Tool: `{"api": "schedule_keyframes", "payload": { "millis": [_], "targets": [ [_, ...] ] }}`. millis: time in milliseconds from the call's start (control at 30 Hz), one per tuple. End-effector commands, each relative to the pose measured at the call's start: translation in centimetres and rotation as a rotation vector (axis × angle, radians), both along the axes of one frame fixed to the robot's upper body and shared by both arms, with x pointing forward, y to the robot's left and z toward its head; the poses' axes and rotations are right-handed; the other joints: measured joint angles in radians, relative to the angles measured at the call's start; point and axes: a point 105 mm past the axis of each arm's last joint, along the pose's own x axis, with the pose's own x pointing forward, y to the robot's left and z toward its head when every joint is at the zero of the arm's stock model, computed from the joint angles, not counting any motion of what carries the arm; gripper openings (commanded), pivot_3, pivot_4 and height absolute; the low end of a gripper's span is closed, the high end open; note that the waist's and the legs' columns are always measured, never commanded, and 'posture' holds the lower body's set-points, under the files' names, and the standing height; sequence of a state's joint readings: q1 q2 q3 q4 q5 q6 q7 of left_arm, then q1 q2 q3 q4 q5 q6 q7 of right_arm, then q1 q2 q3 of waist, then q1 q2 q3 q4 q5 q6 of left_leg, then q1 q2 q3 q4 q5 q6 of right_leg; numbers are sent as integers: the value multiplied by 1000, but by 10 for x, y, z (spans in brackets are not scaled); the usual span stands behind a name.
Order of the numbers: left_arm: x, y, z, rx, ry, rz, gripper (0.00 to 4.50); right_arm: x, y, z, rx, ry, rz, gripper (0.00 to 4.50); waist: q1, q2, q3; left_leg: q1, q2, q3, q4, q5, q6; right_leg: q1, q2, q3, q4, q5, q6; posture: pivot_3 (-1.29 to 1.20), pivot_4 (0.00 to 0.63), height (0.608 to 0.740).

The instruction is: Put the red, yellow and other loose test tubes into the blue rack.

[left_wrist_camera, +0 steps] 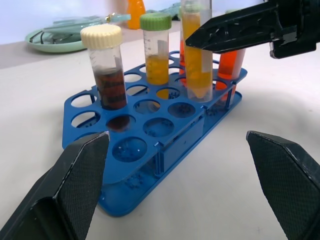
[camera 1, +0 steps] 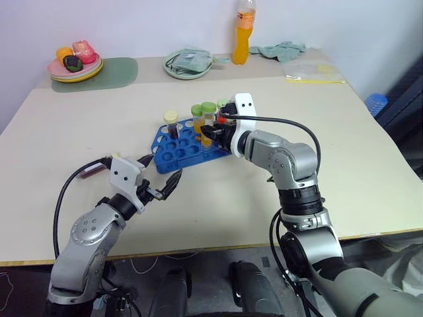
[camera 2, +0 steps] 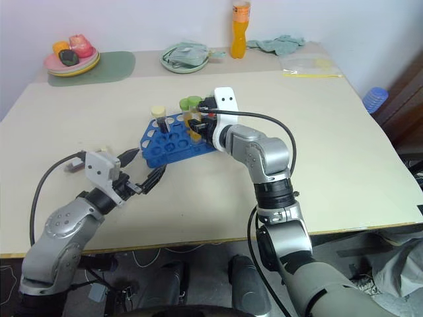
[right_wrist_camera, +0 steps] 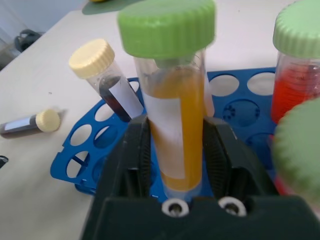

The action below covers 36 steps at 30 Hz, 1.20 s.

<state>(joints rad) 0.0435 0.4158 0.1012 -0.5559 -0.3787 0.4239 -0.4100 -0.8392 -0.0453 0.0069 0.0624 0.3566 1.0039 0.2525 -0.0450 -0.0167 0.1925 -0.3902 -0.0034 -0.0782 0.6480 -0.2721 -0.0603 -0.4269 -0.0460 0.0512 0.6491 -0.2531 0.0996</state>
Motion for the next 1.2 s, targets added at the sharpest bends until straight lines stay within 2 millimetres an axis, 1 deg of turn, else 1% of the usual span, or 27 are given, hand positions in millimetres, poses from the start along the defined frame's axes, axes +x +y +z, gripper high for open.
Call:
{"api": "schedule_keyframes", "payload": {
  "millis": [33, 167, 433, 600, 667, 767, 833, 900, 1000, 1067, 1133, 1200],
  "targets": [
    [-2, 2, 10, 11, -47, 7, 4500, -5, 4, 14, 15, -81, 18, 1585, 0, 0, 0, 0, 0, 0, 0, 0, 0, 0, 0, 0, 0, 0, 0, 0, 150, 740],
    [-2, 1, 11, 10, -50, 9, 4500, -8, 6, 14, 24, -140, 33, 1585, 0, 0, 0, 0, 0, 0, 0, 0, 0, 0, 0, 0, 0, 0, 0, 0, 150, 740],
    [-3, 0, 16, 10, -55, 13, 4500, -16, 5, -6, -17, -281, 39, 1585, 0, 0, 0, 0, 0, 0, 0, 0, 0, 0, 0, 0, 0, 0, 0, 0, 150, 740],
    [-3, -1, 19, 11, -55, 14, 4500, -18, 4, -14, -36, -374, 20, 1585, 0, 0, 0, 0, 0, 0, 0, 0, 0, 0, 0, 0, 0, 0, 0, 0, 150, 740],
    [-2, -1, 20, 11, -53, 17, 4500, -21, 6, -14, -26, -393, 45, 1585, 1, 0, 0, 0, 0, 0, 0, 0, 0, 0, 0, 0, 0, 0, 0, 0, 150, 740],
    [-1, 2, 20, 2, -36, 25, 4500, -25, 9, -14, -22, -408, 80, 2450, 0, 0, 0, 0, 0, 0, 0, 0, 0, 0, 0, 0, 0, 0, 0, 0, 150, 740],
    [0, 7, 21, -36, -5, 29, 4500, -26, 10, -12, -51, -429, 95, 3355, 0, 0, 0, 0, 0, 0, 0, 0, 0, 0, 0, 0, 0, 0, 0, 0, 150, 740],
    [3, 16, 24, -46, 21, 47, 4500, -27, 9, -10, -76, -435, 103, 4365, 1, 0, 0, 0, 0, 0, 0, 0, 0, 0, 0, 0, 0, 0, 0, 0, 150, 740],
    [9, 36, 27, 11, 73, 87, 4500, -31, 6, -8, -109, -437, 149, 4365, 2, 0, 0, 0, 0, 0, 0, 0, 0, 0, 0, 0, 0, 0, 0, 0, 150, 740],
    [15, 61, 32, 44, 161, 103, 4500, -37, 0, -4, -142, -446, 189, 4365, 3, 0, 0, 0, 0, 0, 0, 0, 0, 0, 0, 0, 0, 0, 0, 0, 150, 740],
    [24, 90, 40, 203, 206, 148, 4500, -42, -5, -3, -164, -438, 227, 4365, 0, 0, 0, 0, 0, -2, 0, 0, 0, 0, 1, -1, 0, 0, 0, 0, 150, 740],
    [30, 113, 38, 341, 310, 152, 4500, -47, -9, -5, -195, -436, 258, 4365, -2, 0, 1, 0, 0, -2, 0, 0, 0, 0, 1, -1, 0, 0, 0, 0, 150, 740]
  ]
}}
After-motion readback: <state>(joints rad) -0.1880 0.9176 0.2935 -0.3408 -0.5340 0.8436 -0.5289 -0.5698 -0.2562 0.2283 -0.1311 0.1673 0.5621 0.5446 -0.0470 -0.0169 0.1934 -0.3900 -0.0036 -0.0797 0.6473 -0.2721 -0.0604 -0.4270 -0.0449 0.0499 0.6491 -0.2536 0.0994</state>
